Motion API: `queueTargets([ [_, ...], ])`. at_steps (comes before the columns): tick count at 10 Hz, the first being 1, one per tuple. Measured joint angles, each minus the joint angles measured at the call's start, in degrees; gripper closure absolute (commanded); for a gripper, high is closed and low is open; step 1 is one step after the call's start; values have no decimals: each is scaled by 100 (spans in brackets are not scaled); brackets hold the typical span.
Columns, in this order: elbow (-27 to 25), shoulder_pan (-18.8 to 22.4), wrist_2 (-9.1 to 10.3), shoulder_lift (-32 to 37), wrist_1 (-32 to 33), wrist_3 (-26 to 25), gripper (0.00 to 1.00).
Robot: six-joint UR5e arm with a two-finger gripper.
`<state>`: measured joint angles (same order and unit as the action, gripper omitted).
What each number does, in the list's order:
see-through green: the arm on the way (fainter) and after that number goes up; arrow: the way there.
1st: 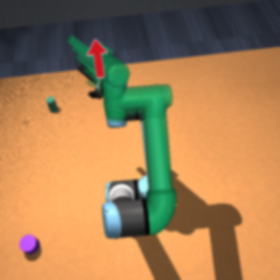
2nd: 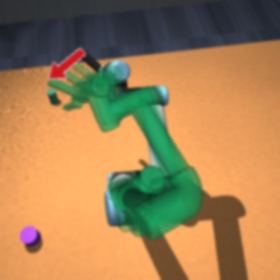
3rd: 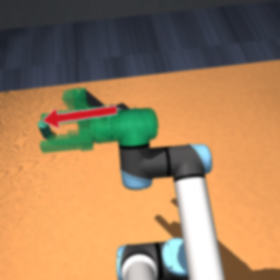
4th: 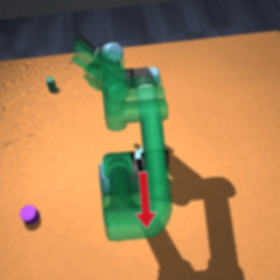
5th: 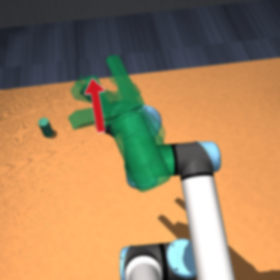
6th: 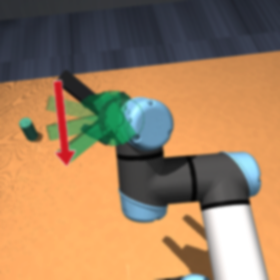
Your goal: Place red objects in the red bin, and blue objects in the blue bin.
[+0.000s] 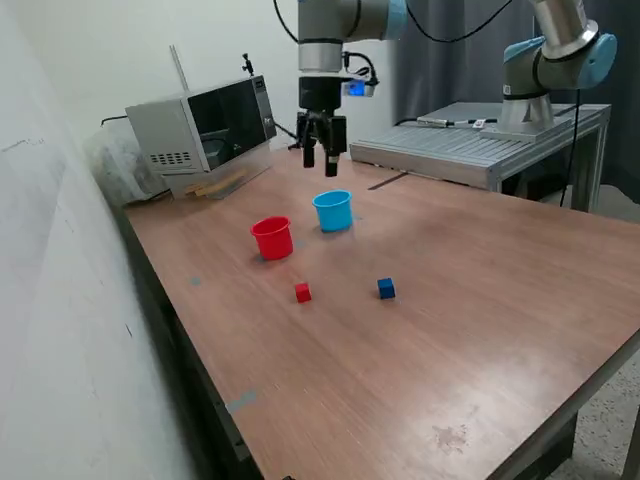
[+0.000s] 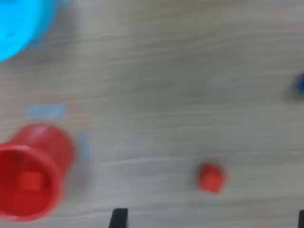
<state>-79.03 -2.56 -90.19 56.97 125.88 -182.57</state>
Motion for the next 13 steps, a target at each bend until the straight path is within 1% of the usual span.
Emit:
queueTargets([
  [1,10,262,6,34,-47,-279,0],
  [2,148,415,6,-56,-65,-568,0],
  [4,722,522,-29,-570,-72,-1085,0],
  [6,1400,483,-116,-1244,-66,-1411,0],
  [7,1636,456,-141,-1494,-46,-1536,0],
  [9,1932,428,-160,-1839,30,-1695,0],
  [11,2070,406,-164,-2110,85,-1748,0],
  [13,2095,333,-165,-2350,139,-1761,0],
])
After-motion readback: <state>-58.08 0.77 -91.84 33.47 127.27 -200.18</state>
